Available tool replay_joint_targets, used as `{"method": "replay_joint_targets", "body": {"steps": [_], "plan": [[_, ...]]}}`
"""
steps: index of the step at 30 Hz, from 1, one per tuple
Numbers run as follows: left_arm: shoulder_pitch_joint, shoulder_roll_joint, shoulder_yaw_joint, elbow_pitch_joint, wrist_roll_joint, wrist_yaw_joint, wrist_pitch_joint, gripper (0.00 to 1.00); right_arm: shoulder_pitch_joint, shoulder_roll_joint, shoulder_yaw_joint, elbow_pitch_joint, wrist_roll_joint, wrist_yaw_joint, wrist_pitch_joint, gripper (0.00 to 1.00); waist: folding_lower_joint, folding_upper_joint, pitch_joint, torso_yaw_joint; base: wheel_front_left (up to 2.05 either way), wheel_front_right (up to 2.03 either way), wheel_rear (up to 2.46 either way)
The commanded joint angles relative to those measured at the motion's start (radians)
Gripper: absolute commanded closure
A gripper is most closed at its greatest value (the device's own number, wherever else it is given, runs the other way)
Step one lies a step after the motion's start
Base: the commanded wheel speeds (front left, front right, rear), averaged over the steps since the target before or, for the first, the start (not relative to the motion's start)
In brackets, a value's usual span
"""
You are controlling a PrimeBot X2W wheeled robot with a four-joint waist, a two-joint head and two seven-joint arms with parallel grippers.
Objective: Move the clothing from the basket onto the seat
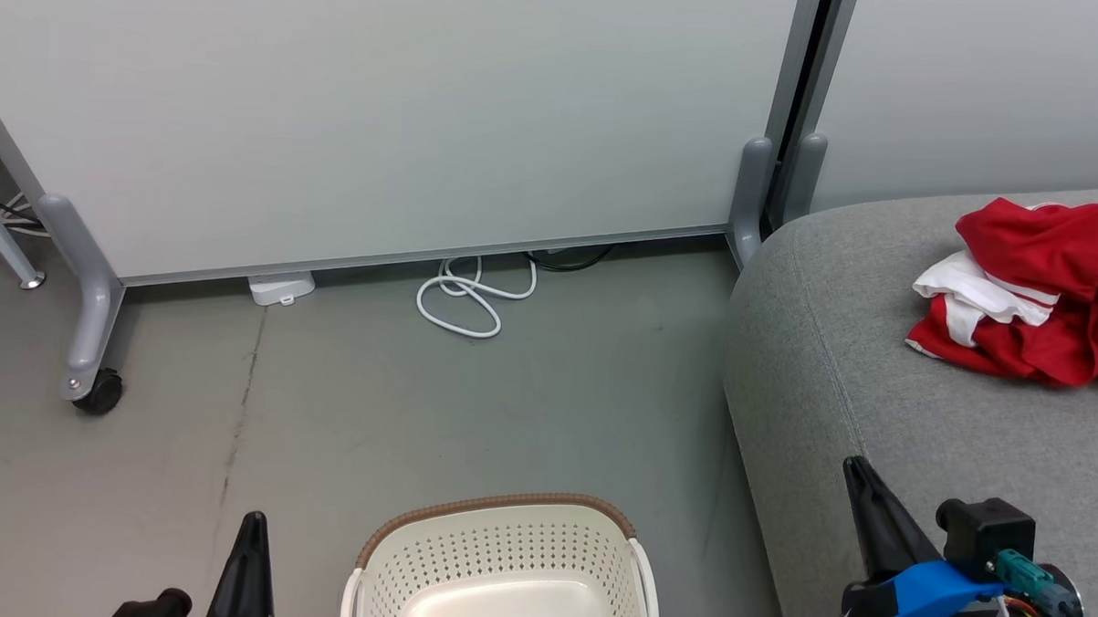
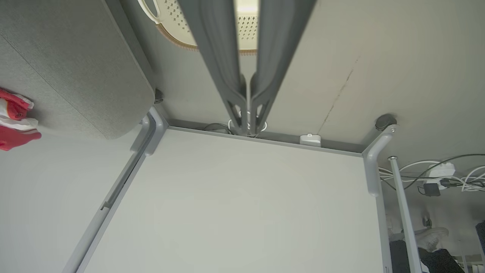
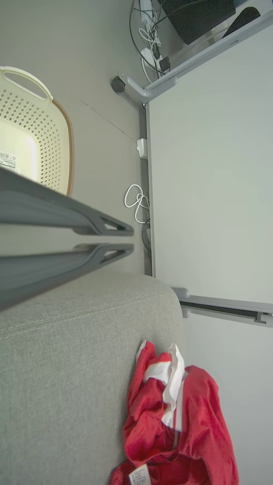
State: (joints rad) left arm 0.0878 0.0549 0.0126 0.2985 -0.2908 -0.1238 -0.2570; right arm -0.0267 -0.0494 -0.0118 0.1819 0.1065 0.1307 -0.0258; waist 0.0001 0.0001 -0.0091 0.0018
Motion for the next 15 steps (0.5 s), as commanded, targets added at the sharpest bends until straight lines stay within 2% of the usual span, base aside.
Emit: {"method": "replay_joint_targets", "body": {"steps": [1, 3, 15], "plan": [[0.005, -0.002, 0.000, 0.009, -0.001, 0.000, 0.001, 1.00, 0.003, 0.000, 0.000, 0.011, 0.002, 0.000, 0.000, 1.00, 0.0000, -0.0001, 0.000, 0.000, 0.00, 0.00, 0.00], [0.015, -0.004, 0.000, 0.028, -0.002, 0.000, 0.001, 1.00, 0.013, 0.001, 0.000, 0.031, 0.003, 0.000, 0.003, 1.00, 0.0001, -0.0001, 0.000, 0.000, 0.00, 0.00, 0.00], [-0.022, -0.004, 0.018, 0.015, -0.215, -0.001, 0.062, 1.00, -0.005, 0.001, -0.018, 0.037, 0.246, 0.000, 0.027, 1.00, 0.0000, -0.0001, 0.001, 0.000, 0.00, 0.00, 0.00]]}}
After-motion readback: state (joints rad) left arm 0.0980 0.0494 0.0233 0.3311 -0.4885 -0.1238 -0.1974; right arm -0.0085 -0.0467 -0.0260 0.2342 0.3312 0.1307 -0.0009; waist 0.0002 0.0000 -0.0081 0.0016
